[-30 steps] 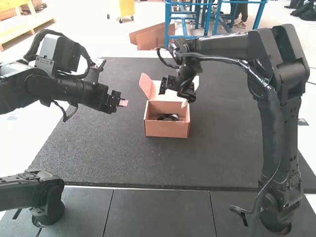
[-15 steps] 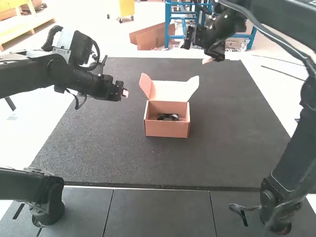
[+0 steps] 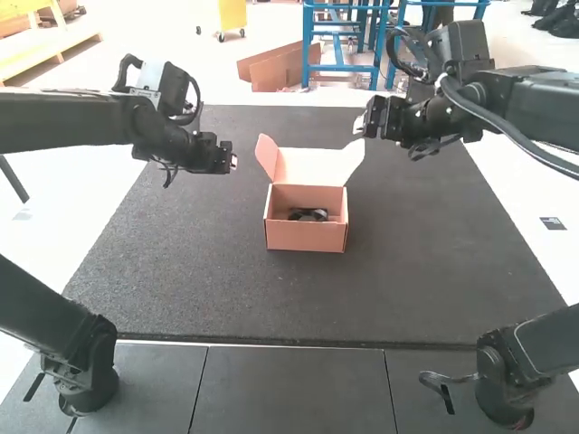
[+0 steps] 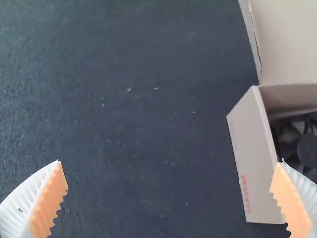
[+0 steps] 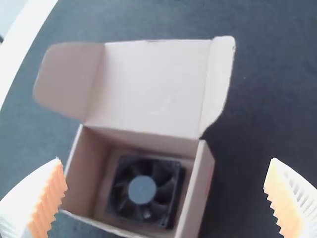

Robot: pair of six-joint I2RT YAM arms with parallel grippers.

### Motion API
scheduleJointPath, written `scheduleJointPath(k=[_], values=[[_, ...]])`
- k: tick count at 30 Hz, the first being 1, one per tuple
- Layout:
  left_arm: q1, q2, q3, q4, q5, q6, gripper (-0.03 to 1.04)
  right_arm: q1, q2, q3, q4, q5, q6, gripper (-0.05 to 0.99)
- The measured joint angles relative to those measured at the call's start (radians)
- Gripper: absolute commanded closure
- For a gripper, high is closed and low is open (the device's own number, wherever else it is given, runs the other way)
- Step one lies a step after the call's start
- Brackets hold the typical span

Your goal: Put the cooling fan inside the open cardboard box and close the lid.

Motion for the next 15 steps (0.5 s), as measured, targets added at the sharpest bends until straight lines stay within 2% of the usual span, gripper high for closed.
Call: scheduleJointPath(k=[5, 15], values=[[0.0, 0.079, 0.037, 0.048, -0.025, -0.003, 0.04, -0.001, 0.03, -0.048, 0.074, 0.002, -0.003, 0.02], [0.0, 0.245, 0.16, 0.098, -0.06, -0.006, 0.04, -0.001, 0.212, -0.031, 0.172, -0.001, -0.004, 0.02]])
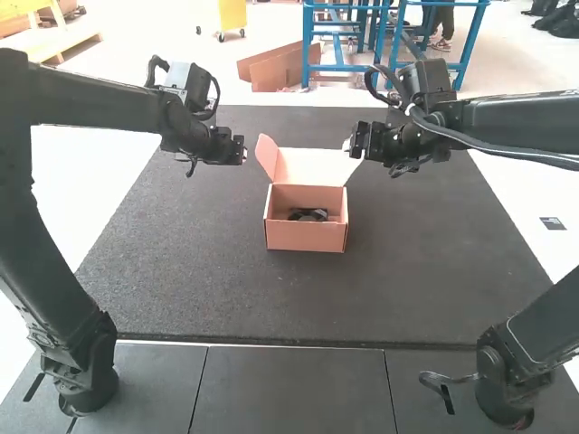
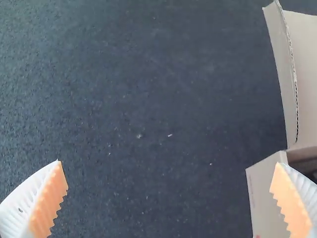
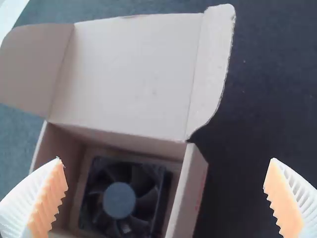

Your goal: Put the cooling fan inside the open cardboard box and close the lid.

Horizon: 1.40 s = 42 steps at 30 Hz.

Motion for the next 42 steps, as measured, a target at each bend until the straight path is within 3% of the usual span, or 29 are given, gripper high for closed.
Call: scheduleJointPath(k=[21, 27, 37, 42], values=[[0.018, 0.23, 0.225, 0.034, -0.021, -0.01, 0.04, -0.069, 0.282, 0.249, -0.008, -0.001, -0.006, 0.03], [0.017, 0.23, 0.246, 0.054, 0.021, -0.011, 0.04, -0.076, 0.284, 0.251, -0.011, -0.009, -0.009, 0.07], [-0.016, 0.23, 0.246, 0.054, 0.13, -0.012, 0.04, -0.091, 0.294, 0.251, -0.011, -0.019, -0.01, 0.09], [-0.028, 0.23, 0.246, 0.054, 0.164, -0.012, 0.04, -0.092, 0.32, 0.251, -0.01, -0.019, -0.01, 0.23]])
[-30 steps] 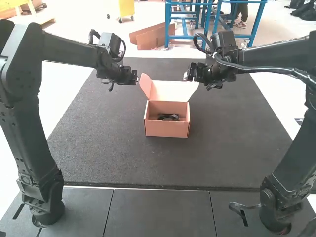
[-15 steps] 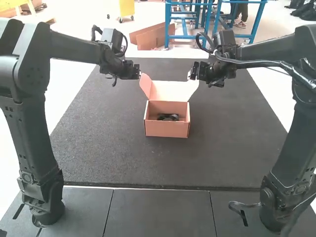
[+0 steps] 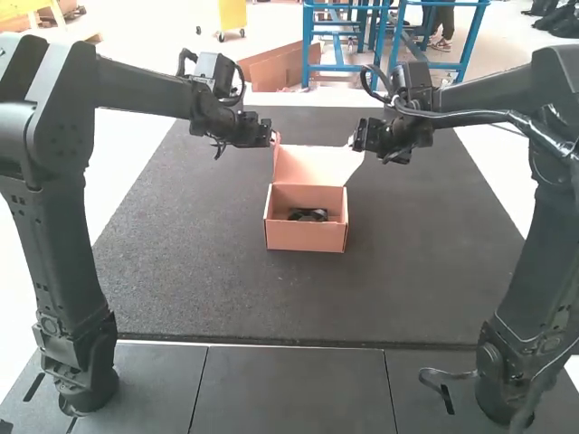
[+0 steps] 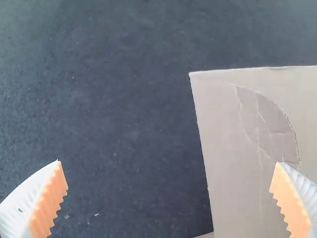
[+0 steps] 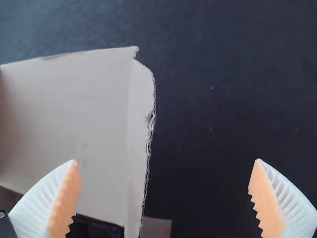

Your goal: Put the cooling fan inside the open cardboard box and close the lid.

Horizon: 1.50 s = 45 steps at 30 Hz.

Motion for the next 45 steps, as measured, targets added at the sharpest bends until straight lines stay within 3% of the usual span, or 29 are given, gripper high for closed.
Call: scheduleJointPath(k=[4, 6, 10, 17, 28, 31, 37, 41, 45], values=[[0.0, 0.0, 0.0, 0.0, 0.01, 0.0, 0.04, 0.0, 0.008, 0.0, 0.003, 0.0, 0.0, 0.27], [0.0, 0.0, 0.0, 0.0, 0.011, -0.003, 0.04, 0.0, 0.008, 0.0, 0.009, 0.0, 0.0, 0.35], [0.0, 0.0, 0.0, -0.001, 0.014, -0.003, 0.04, 0.0, 0.008, 0.01, 0.027, 0.0, 0.0, 0.36], [0.0, 0.0, 0.0, -0.001, 0.014, -0.003, 0.04, 0.0, 0.008, 0.028, 0.037, 0.0, 0.0, 0.54], [0.0, 0.0, 0.0, -0.001, 0.014, -0.003, 0.04, 0.0, 0.058, 0.028, 0.038, 0.0, 0.0, 0.61], [0.0, 0.0, 0.0, -0.001, 0.014, -0.003, 0.04, 0.0, 0.06, 0.032, 0.037, 0.0, 0.0, 0.71], [0.0, 0.0, 0.0, -0.001, 0.014, -0.003, 0.04, 0.0, 0.071, 0.079, 0.038, 0.0, 0.0, 0.77], [0.0, 0.0, 0.0, 0.0, 0.014, -0.003, 0.04, 0.0, 0.071, 0.084, 0.038, 0.0, 0.001, 0.94], [0.0, 0.0, 0.0, 0.0, 0.014, -0.003, 0.04, 0.0, 0.071, 0.084, 0.038, -0.001, 0.002, 0.95]])
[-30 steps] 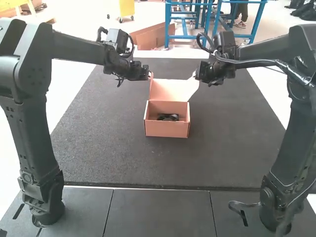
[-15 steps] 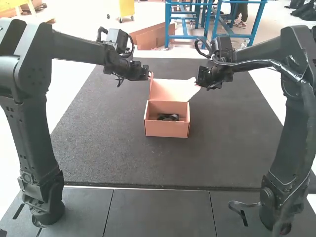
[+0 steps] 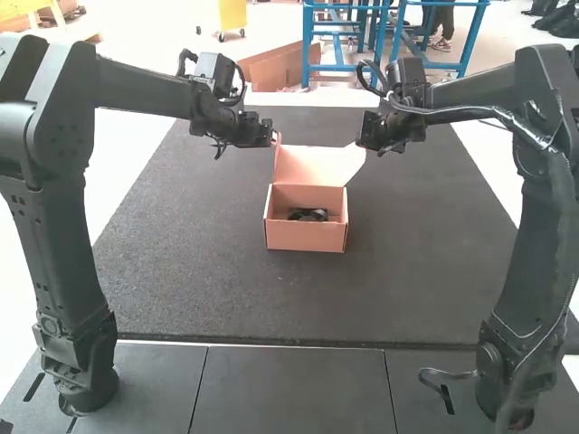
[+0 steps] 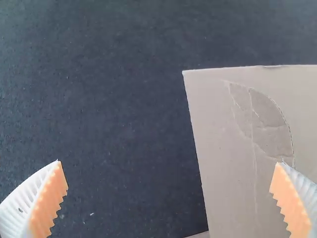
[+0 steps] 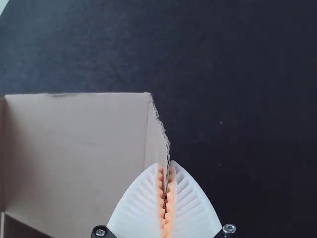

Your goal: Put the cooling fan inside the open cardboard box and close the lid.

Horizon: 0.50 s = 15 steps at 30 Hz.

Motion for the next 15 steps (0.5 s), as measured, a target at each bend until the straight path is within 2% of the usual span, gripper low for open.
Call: scheduleJointPath(k=[8, 15], values=[[-0.003, 0.0, 0.0, -0.014, 0.0, 0.0, 0.04, 0.015, 0.0, 0.001, 0.004, 0.006, 0.0, 0.95], [-0.034, 0.0, 0.0, -0.037, 0.0, 0.0, 0.04, 0.066, 0.0, 0.016, 0.007, 0.04, 0.0, 0.95]])
